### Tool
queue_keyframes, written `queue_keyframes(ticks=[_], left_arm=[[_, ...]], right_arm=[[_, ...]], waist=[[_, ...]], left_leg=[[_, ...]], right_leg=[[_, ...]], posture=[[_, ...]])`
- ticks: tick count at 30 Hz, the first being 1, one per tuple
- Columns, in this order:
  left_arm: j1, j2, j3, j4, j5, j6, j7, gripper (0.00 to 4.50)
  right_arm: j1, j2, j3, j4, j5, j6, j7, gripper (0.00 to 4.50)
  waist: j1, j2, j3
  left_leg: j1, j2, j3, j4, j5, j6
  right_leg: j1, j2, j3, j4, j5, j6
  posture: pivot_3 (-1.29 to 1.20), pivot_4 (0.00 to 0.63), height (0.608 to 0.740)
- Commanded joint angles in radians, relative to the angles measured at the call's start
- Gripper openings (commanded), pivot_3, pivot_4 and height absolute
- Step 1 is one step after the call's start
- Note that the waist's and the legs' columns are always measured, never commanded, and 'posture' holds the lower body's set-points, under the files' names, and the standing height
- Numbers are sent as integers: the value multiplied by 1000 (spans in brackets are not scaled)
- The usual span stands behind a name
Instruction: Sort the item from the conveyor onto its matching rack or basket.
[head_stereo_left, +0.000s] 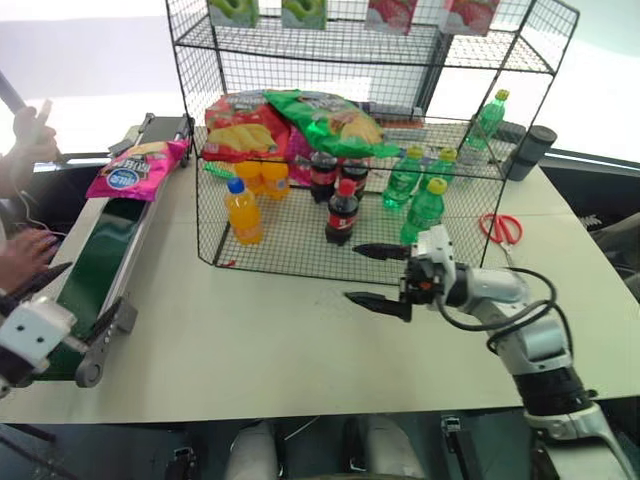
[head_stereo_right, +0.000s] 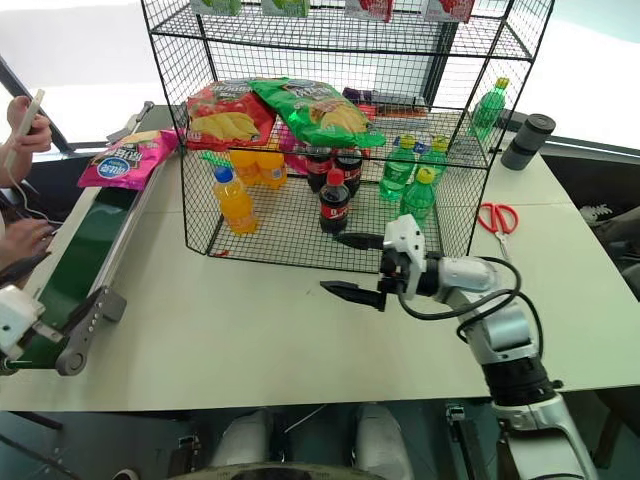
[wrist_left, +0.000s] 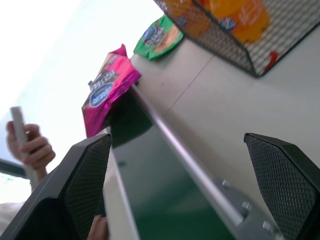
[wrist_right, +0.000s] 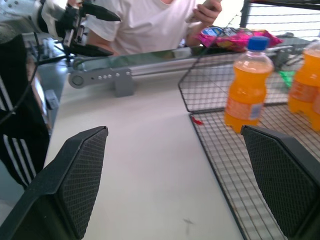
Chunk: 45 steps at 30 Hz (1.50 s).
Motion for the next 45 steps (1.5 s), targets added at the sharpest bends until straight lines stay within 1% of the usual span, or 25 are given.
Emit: queue_keyframes(ticks=[1, 3, 5, 10, 14, 20, 23, 26, 45], left_arm=[[28, 31, 66, 37, 91, -94, 101, 4500], [51, 56, 83, 76, 142, -145, 142, 4500], [68, 87, 91, 116, 200, -182, 190, 4500], [82, 128, 79, 161, 247, -189, 262, 4500], [73, 146, 62, 169, 281, -185, 311, 4500], [58, 166, 34, 172, 283, -163, 328, 4500], [48, 171, 19, 170, 285, -150, 332, 4500], [44, 171, 6, 164, 283, -142, 334, 4500], [20, 158, -95, 144, 227, -73, 281, 4500]], right_arm=[[-17, 9, 14, -48, 38, 27, 27, 4446], [-9, 8, 27, -89, 74, 58, 53, 4446], [6, -11, 51, -113, 61, 45, 88, 4446], [12, -45, 67, -89, 5, -31, 148, 4446], [1, -17, 48, -55, 10, -42, 120, 4446], [12, 36, 7, -56, 45, -66, 80, 4446], [12, 76, -35, -84, 126, 11, 20, 4446], [17, 81, -57, -89, 158, 56, -10, 4446], [1, 54, -59, -77, 85, 27, -23, 4446]], waist=[[6, 0, 0], [7, -1, -1], [5, -2, -1], [3, -2, -1], [2, -2, -1], [1, -2, -1], [1, -2, -1], [1, -2, -1], [1, -2, -1]], left_leg=[[0, 0, 0, 0, 0, 0], [-1, 0, 0, 0, -1, 1], [-1, 0, 0, 0, -1, 1], [0, 0, 1, 0, -1, 1], [0, 0, 1, 0, -1, 1], [-1, 0, 1, 0, -1, 1], [0, 0, 2, 0, -1, 1], [0, 0, 2, 0, -1, 1], [0, 0, 2, 0, -1, 1]], right_leg=[[-2, 0, 0, 0, 0, 0], [-3, -1, -1, 0, 0, 0], [-3, -2, -1, 0, 0, 0], [-4, -4, -1, 0, 0, 0], [-4, -3, -1, 0, 0, 0], [-4, -3, -1, 1, 0, 0], [-4, -3, -1, 1, 0, 0], [-4, -3, -1, 1, 0, 0], [-4, -3, -1, 1, 0, 0]], posture=[[0, 150, 726], [0, 150, 726], [0, 150, 726], [0, 150, 726], [0, 150, 726], [0, 150, 726], [0, 150, 726], [0, 150, 726], [0, 150, 726]])
